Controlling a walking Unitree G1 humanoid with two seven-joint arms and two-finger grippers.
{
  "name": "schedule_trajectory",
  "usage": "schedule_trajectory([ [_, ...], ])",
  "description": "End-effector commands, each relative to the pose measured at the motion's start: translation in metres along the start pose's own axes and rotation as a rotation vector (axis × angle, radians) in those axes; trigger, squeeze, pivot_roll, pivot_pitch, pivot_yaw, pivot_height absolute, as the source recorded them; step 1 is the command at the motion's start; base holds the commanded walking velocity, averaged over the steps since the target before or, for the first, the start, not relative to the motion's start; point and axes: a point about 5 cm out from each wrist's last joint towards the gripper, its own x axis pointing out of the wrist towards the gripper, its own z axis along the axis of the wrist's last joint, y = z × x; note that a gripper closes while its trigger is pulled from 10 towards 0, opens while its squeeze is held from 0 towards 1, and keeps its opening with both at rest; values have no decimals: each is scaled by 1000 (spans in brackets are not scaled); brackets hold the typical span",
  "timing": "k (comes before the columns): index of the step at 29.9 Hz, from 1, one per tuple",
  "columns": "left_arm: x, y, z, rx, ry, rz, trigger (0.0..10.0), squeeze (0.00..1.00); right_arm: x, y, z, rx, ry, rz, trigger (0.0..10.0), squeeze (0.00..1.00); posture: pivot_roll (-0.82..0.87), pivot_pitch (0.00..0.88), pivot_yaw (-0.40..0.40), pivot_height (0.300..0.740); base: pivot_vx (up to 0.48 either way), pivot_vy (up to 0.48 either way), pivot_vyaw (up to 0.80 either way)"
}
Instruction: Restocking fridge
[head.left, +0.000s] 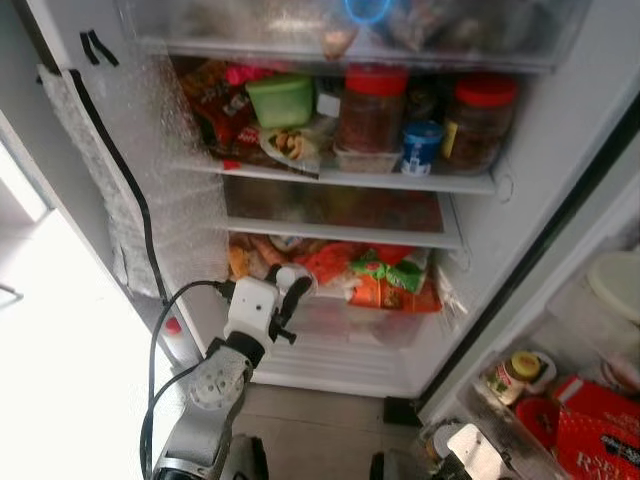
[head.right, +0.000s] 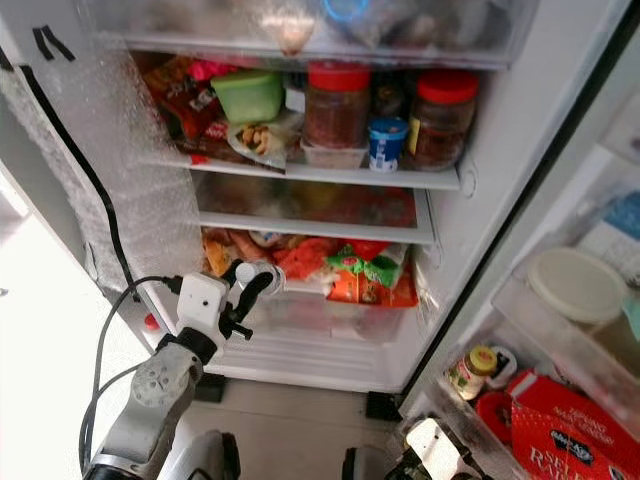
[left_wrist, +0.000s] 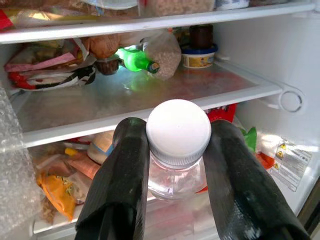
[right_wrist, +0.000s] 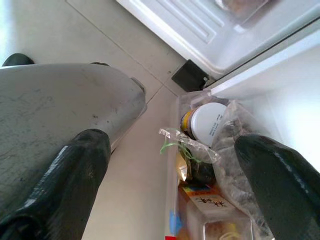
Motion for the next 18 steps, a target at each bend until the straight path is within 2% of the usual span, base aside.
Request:
schedule_trajectory([
  [1, 2, 1, 4, 11, -20, 4, 10000, 0, 0, 24, -20, 11, 90, 82, 10000, 0, -52, 65, 9, 607, 0, 0, 0],
  [18, 4, 4, 4, 21, -14, 21, 10000, 0, 0, 25, -20, 24, 83, 97, 10000, 0, -52, 63, 8, 607, 0, 0, 0],
])
